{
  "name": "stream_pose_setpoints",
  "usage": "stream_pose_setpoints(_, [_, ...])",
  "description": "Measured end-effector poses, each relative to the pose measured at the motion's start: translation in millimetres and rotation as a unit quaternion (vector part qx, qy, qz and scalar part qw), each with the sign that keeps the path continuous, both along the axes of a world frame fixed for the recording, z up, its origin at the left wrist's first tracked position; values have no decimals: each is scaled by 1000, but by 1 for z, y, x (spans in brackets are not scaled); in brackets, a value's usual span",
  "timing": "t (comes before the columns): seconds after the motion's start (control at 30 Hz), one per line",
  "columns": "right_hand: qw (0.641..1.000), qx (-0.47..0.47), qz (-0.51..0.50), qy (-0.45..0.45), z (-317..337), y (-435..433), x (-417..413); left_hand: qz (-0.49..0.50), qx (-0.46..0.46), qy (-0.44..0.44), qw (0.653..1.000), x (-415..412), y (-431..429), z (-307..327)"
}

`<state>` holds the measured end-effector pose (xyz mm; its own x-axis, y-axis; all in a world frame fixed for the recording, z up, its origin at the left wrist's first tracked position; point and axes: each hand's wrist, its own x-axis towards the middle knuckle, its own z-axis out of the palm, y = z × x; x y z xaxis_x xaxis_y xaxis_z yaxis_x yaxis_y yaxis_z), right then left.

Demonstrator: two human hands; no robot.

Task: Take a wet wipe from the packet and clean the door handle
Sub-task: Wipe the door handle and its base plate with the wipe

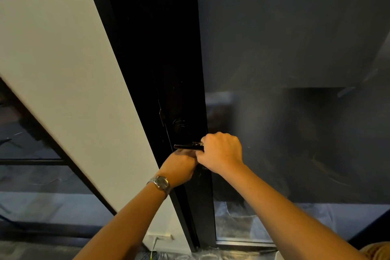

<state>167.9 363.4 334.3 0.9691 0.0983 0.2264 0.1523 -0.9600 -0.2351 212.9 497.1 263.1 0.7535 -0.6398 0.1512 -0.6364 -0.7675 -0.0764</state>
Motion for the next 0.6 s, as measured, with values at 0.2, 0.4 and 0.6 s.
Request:
stream_pose_setpoints(0.2, [1000, -3, -1, -3, -1, 0, 1, 63, -56, -35, 996, -8, -10, -16])
stream_pose_setpoints(0.4, [1000, -3, 1, -8, -2, -1, 1, 45, -110, -35, 992, 0, 3, -4])
stream_pose_setpoints(0.6, [1000, -3, -5, -12, -2, -1, 1, 109, -97, -41, 988, -5, -16, -6])
